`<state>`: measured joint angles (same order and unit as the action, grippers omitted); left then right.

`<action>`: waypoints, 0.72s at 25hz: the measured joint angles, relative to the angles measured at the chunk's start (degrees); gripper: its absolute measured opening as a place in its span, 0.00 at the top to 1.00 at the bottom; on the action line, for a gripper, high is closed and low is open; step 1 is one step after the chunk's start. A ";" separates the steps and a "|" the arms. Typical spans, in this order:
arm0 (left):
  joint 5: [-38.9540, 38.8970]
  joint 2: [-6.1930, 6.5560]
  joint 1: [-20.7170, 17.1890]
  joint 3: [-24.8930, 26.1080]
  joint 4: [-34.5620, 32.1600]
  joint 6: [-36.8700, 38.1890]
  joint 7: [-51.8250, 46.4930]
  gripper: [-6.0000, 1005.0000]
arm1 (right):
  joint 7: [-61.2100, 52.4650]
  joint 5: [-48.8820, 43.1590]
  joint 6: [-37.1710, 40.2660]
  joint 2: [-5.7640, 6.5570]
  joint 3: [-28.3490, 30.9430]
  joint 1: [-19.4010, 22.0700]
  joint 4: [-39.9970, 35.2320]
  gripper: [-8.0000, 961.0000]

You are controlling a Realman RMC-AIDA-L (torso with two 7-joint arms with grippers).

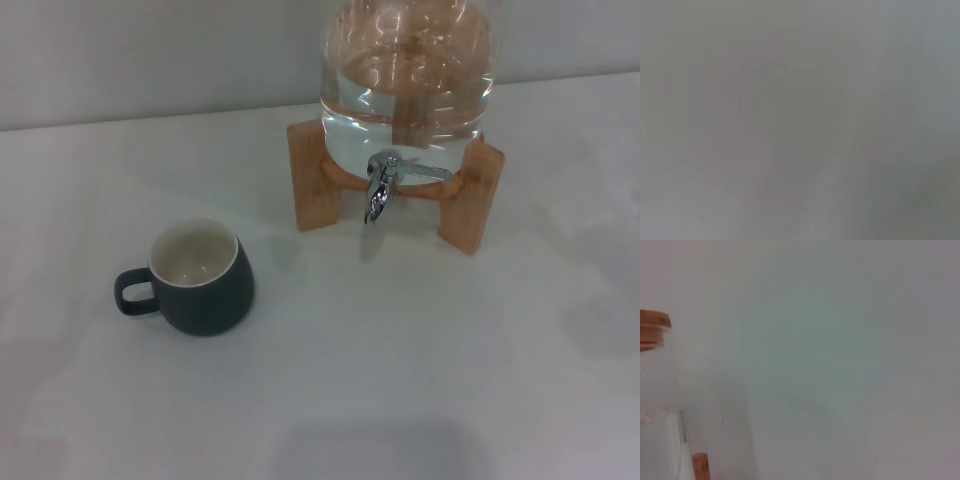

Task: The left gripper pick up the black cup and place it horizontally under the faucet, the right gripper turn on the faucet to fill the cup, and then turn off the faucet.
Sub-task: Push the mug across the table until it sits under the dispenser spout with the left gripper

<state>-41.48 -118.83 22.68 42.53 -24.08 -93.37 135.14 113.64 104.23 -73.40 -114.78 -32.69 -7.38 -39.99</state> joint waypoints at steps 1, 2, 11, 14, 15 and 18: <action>0.00 0.00 0.00 0.00 0.00 0.07 0.07 0.17 | 0.00 0.00 -0.02 0.00 0.00 0.00 0.00 0.11; 0.00 0.00 0.00 -0.12 0.00 0.12 0.12 0.17 | 0.00 0.00 -0.05 -0.01 0.00 0.00 0.00 0.11; -0.29 0.00 0.00 -1.17 0.13 0.32 0.11 0.17 | 0.00 0.00 -0.07 -0.09 0.00 0.00 0.00 0.11; -0.29 0.00 0.00 -1.20 0.39 0.58 0.22 0.17 | 0.04 0.00 0.00 -0.09 0.00 0.00 0.01 0.11; -0.29 -0.01 0.04 -1.22 0.46 1.08 0.26 0.17 | 0.05 0.00 0.02 -0.09 0.00 0.00 0.03 0.11; -0.06 -0.14 0.50 -1.73 1.00 3.27 0.43 0.17 | 0.06 0.00 0.03 -0.09 0.00 -0.01 0.06 0.11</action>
<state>-41.54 -118.97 23.18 40.80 -23.09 -90.09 135.57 113.70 104.24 -73.37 -114.87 -32.69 -7.39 -39.94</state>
